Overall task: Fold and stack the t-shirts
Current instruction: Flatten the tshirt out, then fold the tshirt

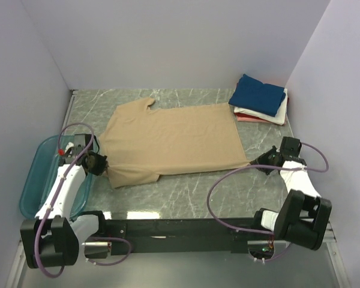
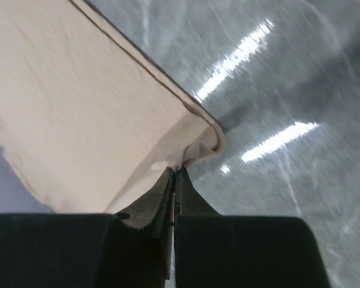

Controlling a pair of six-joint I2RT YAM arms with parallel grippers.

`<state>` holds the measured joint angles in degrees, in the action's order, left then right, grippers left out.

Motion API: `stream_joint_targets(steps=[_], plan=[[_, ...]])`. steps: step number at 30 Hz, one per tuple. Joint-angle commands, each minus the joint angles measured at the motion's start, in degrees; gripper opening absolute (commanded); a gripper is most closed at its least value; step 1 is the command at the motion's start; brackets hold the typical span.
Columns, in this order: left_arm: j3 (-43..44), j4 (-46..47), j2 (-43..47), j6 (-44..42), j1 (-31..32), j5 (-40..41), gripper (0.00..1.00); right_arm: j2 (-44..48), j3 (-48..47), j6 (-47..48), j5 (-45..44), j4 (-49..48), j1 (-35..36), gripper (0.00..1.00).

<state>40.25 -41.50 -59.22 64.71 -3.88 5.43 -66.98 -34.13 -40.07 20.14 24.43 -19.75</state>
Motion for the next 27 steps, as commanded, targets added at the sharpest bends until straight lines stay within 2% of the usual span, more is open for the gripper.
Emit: stream_joint_targets(steps=[1, 8, 16, 27], plan=[[3.8, 4.2, -2.6, -1.6, 0.0, 2.0, 0.0, -5.1, -4.8, -1.7, 1.7, -6.9, 0.1, 0.0], [5.7, 5.7, -7.3, -1.5, -0.1, 3.4, 0.01, -11.0, -7.3, -5.1, 3.1, -12.2, 2.2, 0.0], [8.6, 6.3, -11.2, -2.1, -0.5, 5.5, 0.01, -16.0, -13.6, -5.1, -2.9, -11.5, 7.0, 0.0], [10.5, 7.3, -15.4, -3.1, -1.4, 5.8, 0.01, -22.7, -16.3, -3.5, -3.0, -13.9, 9.3, 0.0]])
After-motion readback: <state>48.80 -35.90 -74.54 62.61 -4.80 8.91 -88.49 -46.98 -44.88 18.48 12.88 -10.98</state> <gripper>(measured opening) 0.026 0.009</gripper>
